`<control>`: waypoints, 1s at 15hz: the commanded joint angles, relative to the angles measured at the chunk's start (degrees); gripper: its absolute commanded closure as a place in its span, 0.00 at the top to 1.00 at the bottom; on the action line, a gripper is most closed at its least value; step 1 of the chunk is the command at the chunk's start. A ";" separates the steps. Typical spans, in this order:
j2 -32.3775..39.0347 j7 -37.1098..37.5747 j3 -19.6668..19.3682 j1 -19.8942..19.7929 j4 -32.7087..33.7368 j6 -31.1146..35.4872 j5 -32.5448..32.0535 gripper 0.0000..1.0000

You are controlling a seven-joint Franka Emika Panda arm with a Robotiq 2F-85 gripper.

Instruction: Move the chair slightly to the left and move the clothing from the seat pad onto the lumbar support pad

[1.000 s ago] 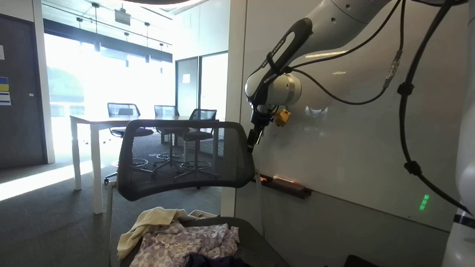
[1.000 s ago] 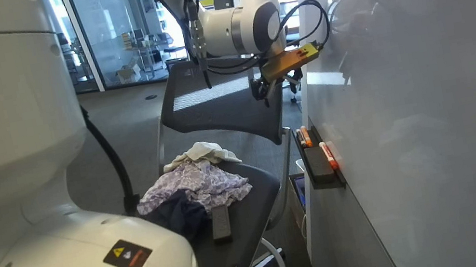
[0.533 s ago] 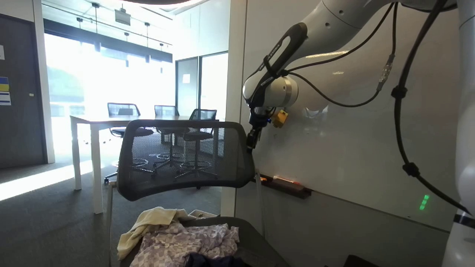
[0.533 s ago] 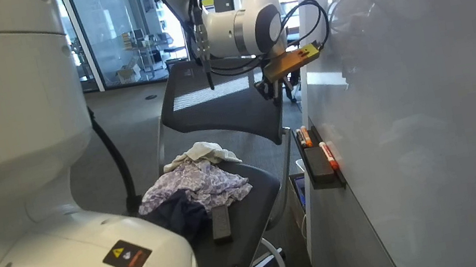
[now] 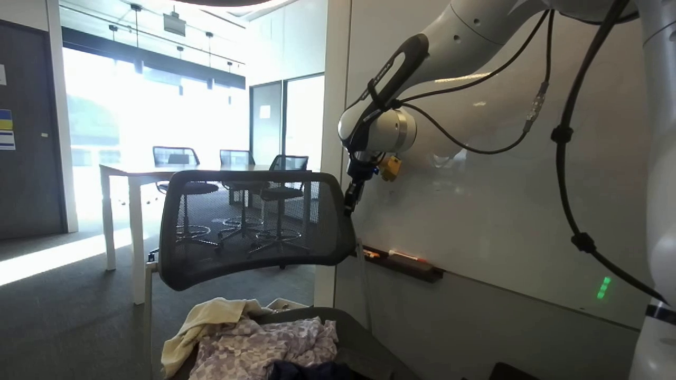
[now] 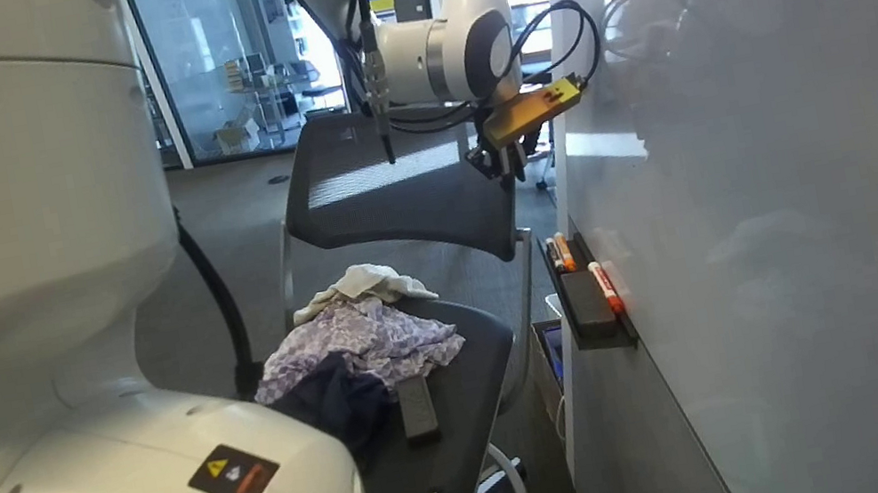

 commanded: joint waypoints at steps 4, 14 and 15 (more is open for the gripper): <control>2.68 -13.57 4.87 -2.69 4.98 1.45 6.76 0.15; 6.35 -29.43 11.02 -3.47 10.46 -2.88 9.40 0.14; 6.49 -30.05 11.25 -3.05 10.30 -2.84 8.75 0.14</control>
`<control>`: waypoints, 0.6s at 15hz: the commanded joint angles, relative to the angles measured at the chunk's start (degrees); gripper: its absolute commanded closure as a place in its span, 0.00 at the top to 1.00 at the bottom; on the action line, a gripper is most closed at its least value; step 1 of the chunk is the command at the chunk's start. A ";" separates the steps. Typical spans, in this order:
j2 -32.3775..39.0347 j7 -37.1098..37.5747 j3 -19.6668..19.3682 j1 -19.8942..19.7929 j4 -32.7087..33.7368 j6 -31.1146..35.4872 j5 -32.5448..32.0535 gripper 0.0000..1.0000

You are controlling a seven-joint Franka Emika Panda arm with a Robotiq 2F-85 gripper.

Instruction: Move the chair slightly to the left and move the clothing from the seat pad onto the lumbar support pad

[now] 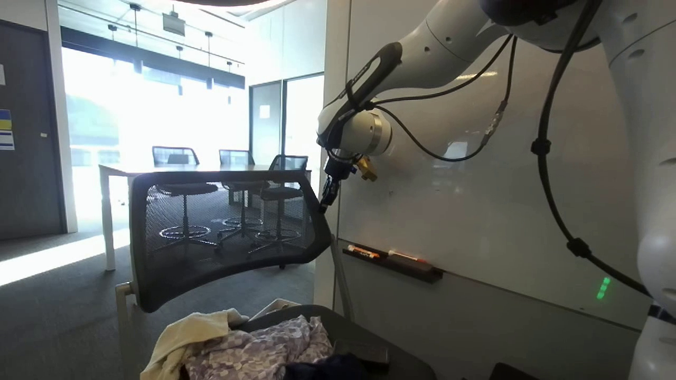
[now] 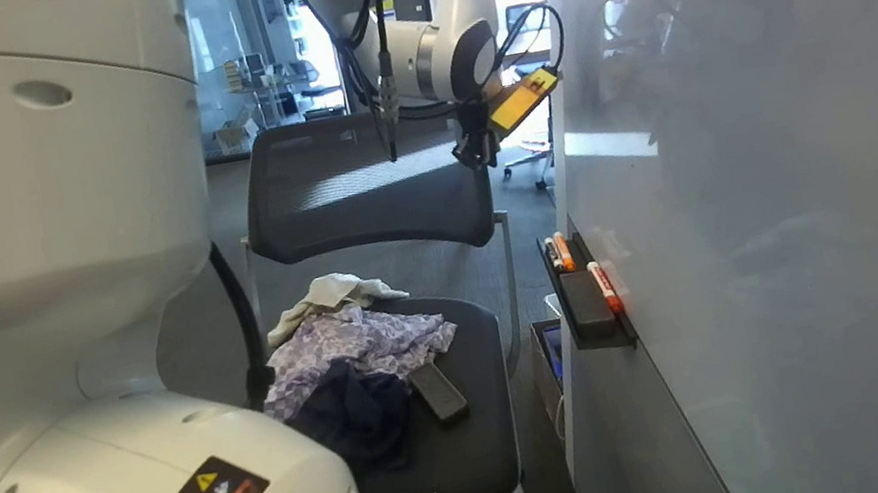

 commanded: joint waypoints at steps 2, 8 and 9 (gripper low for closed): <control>-0.82 -7.21 3.78 1.19 0.52 -3.41 0.75 0.14; -0.98 -15.16 6.90 2.47 0.19 -5.02 1.55 0.14; -0.84 -17.06 7.43 2.50 0.53 -5.65 1.97 0.14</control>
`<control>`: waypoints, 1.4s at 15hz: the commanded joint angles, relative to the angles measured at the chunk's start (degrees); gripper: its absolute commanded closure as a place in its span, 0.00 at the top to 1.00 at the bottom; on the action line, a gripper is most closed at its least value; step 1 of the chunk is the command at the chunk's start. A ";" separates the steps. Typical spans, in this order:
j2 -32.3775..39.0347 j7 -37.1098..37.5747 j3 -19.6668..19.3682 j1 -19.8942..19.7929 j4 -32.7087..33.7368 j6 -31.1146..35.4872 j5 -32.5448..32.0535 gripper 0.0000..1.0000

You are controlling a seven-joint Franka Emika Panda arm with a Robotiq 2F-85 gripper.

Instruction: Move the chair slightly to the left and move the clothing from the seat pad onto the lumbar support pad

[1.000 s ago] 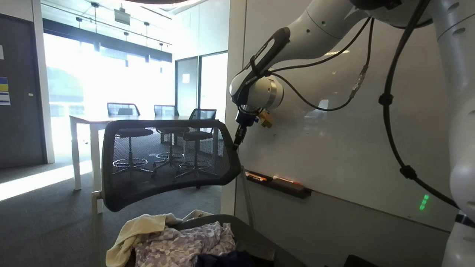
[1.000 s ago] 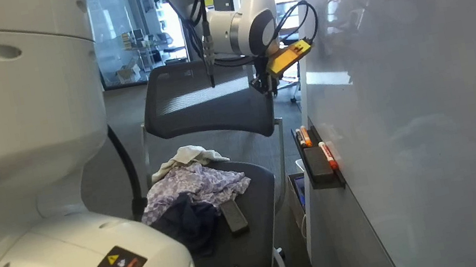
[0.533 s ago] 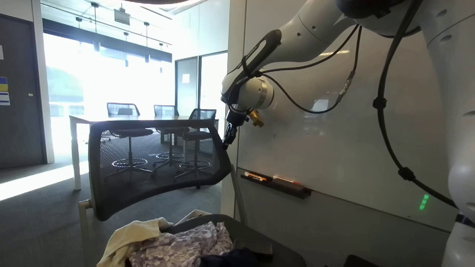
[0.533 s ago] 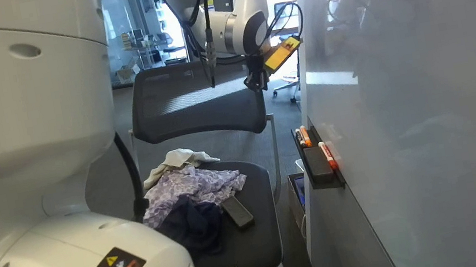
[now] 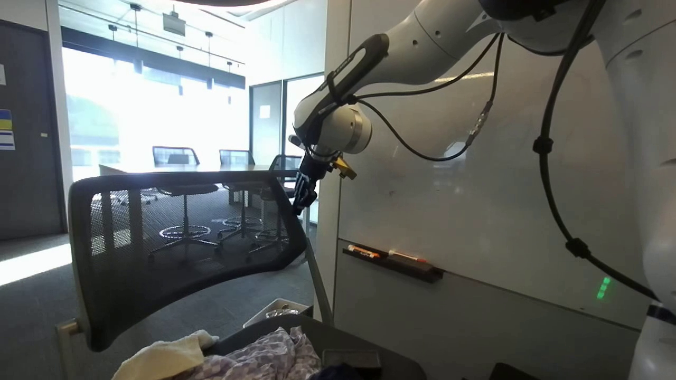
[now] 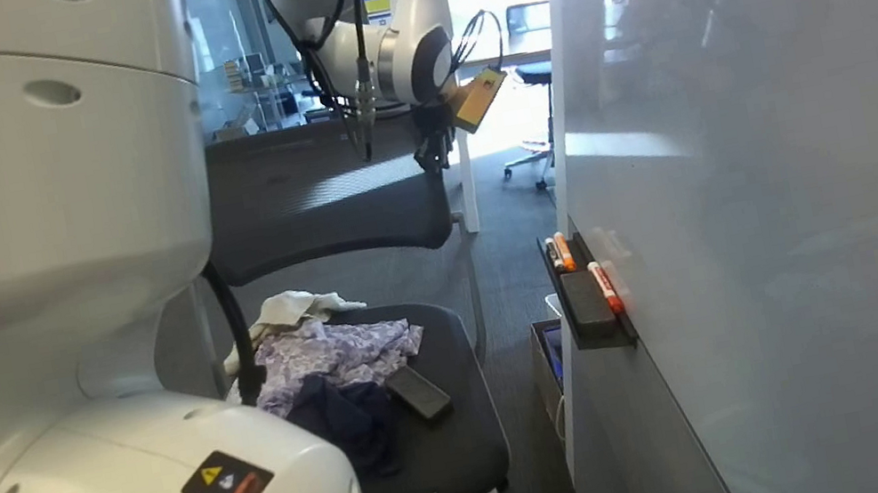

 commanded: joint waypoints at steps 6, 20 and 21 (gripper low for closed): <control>-1.70 -12.79 2.26 2.58 -0.03 -10.32 1.87 0.45; -13.52 26.78 -5.41 13.14 -9.13 -12.34 -20.01 1.00; -14.10 30.01 -5.41 13.61 -9.18 -14.46 -21.04 1.00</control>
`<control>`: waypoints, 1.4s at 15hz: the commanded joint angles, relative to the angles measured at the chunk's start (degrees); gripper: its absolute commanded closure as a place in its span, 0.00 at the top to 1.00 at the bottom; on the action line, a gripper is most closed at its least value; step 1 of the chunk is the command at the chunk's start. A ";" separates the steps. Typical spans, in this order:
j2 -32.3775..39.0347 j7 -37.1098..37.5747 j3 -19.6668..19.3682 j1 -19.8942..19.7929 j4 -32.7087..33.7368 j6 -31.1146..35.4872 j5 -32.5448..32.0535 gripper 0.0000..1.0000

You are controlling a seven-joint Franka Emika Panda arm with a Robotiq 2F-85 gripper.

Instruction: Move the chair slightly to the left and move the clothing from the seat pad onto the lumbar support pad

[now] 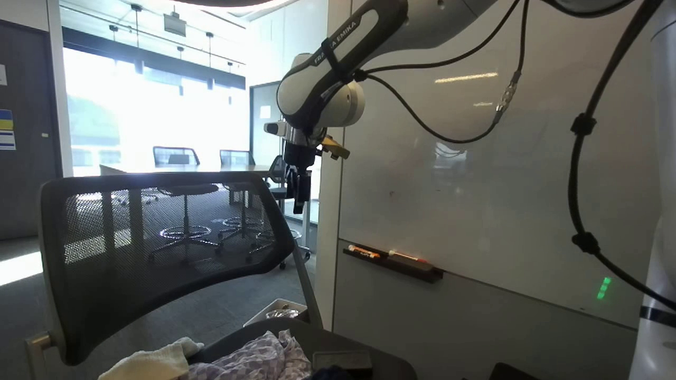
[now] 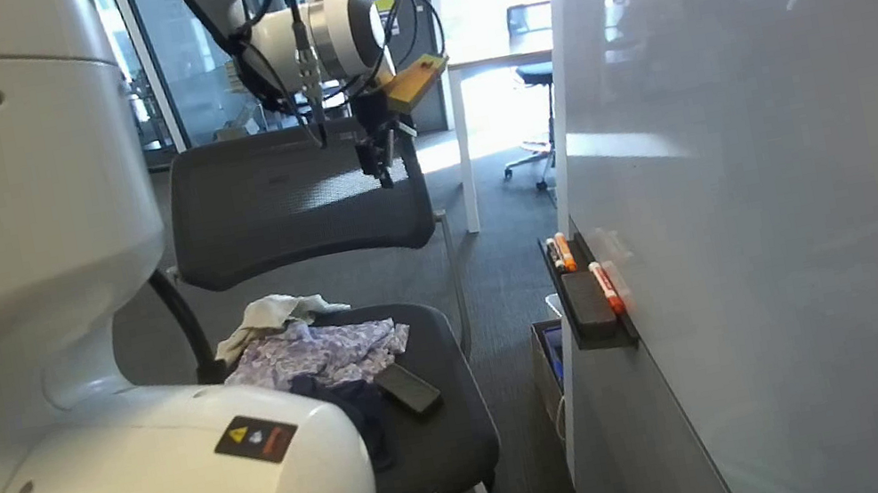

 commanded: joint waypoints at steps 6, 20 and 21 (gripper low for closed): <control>-3.87 19.86 -0.43 2.31 -3.78 -3.49 -4.94 1.00; -4.07 27.12 0.22 3.83 -4.01 -5.98 -12.92 1.00; -4.60 25.87 0.43 3.66 -5.07 -6.02 -11.17 1.00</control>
